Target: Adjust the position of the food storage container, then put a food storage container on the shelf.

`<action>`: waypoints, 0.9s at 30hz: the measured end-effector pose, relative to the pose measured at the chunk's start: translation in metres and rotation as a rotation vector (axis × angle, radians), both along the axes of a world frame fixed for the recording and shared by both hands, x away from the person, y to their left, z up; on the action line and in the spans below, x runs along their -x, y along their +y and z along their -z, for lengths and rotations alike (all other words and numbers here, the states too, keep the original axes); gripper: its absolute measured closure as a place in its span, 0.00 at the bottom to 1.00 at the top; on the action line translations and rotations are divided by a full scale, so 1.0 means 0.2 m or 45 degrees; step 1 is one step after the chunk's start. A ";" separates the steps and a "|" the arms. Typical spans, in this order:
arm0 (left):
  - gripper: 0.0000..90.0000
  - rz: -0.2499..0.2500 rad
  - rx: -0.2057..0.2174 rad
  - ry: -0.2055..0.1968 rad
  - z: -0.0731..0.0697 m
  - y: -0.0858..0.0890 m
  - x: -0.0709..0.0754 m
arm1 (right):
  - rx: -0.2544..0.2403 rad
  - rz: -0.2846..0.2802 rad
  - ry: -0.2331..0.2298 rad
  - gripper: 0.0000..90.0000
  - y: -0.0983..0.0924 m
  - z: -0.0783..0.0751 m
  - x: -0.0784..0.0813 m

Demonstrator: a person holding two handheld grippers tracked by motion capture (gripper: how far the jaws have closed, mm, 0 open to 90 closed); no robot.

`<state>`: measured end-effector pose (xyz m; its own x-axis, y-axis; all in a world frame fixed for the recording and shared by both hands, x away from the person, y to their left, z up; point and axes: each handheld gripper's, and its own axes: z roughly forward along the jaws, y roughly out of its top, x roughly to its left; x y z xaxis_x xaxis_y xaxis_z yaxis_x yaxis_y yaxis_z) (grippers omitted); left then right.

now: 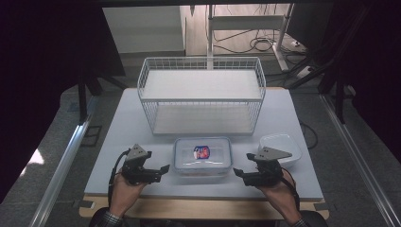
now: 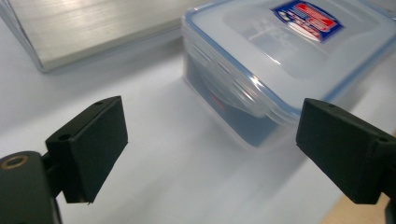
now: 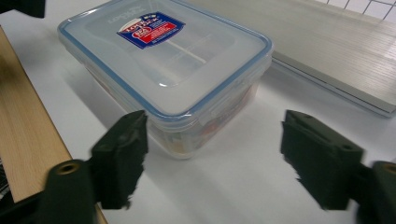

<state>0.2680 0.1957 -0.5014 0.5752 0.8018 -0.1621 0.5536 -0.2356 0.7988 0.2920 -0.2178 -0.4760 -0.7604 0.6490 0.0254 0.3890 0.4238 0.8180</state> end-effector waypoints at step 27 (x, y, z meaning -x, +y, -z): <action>0.05 0.040 -0.073 -0.025 0.01 -0.04 0.01 | -0.021 0.024 0.074 0.04 0.03 0.02 -0.06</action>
<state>0.2669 0.1871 -0.5039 0.6027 0.7911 -0.1044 0.5294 -0.2985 0.7942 0.3030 -0.2108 -0.4804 -0.7451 0.6622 0.0797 0.4437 0.4028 0.8005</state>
